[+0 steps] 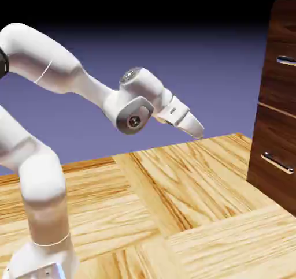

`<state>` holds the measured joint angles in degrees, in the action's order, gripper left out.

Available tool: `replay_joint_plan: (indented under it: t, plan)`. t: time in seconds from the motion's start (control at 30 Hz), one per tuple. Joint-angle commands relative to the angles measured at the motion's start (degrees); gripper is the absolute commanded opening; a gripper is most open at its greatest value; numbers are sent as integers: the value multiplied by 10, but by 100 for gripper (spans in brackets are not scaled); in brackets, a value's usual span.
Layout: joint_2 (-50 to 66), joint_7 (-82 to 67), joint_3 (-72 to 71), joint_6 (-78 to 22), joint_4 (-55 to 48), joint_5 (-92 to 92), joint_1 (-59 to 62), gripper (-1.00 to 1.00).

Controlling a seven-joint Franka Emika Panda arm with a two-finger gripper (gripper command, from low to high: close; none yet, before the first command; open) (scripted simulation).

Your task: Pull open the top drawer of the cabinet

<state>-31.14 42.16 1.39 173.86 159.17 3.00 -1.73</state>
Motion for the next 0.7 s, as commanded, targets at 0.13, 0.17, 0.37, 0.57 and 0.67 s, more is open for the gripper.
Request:
replay_joint_plan:
  t: [0.13, 0.17, 0.37, 0.57, 0.67]
  plan:
    - [63, -12, 58, -6, -76, 125, -43, 100]
    - [75, -15, 69, -7, -91, 150, -52, 100]
    - [151, -29, 139, -15, -183, 299, -104, 100]
    - [226, -44, 208, -22, -274, 449, -156, 100]
    - [264, -51, 243, -26, -319, 523, -182, 100]
